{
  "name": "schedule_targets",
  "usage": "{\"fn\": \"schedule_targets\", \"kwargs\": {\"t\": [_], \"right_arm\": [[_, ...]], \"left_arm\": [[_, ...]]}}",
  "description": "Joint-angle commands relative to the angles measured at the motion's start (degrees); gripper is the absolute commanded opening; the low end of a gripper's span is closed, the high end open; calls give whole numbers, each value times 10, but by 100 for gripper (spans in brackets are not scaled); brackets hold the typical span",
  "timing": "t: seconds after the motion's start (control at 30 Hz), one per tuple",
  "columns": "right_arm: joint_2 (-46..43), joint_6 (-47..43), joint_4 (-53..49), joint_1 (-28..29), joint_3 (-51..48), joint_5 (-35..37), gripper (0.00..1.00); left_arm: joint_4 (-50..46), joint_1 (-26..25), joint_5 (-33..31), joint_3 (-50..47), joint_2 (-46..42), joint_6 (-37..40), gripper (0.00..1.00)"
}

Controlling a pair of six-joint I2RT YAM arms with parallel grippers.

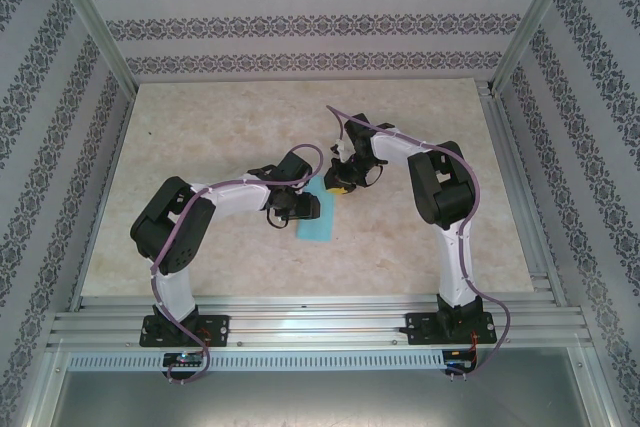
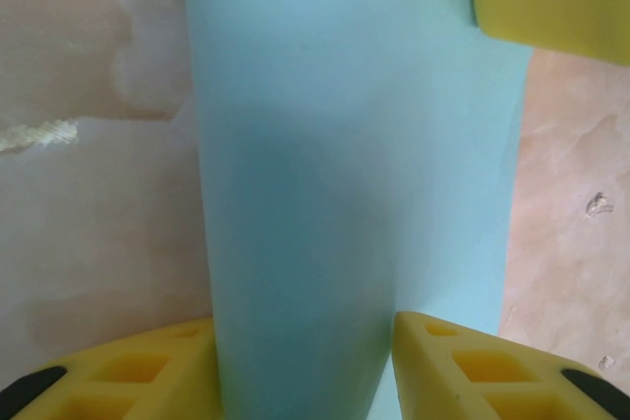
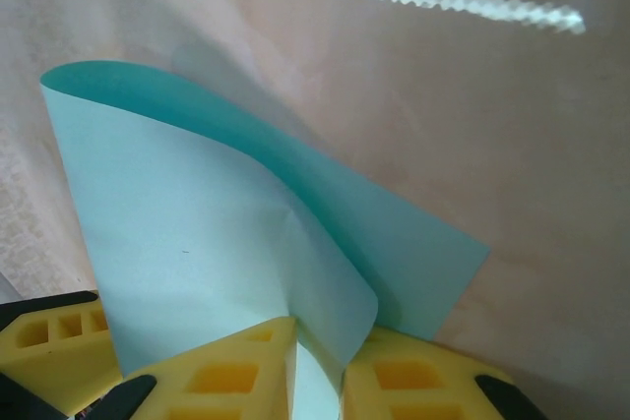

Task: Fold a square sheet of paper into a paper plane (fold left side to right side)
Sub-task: First fold in half a square sheet of paper at the center of the table.

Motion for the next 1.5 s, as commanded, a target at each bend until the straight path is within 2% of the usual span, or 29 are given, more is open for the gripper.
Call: {"fn": "schedule_targets", "kwargs": {"t": [0.0, 0.4, 0.63, 1.03, 1.47], "right_arm": [[-15, -5, -8, 0, 2, 24, 22], [-75, 5, 3, -21, -35, 40, 36], [-98, 5, 12, -31, -62, 41, 40], [-138, 23, 59, -69, -160, 75, 41], [-164, 45, 90, -69, -197, 47, 41]], "left_arm": [[0, -19, 0, -19, 64, 10, 46], [-5, -20, -1, -13, 68, 11, 45], [-14, -23, 6, 3, 61, 14, 47], [-29, -28, 6, 22, 59, 20, 54], [-34, -32, 10, 41, 76, 17, 57]]}}
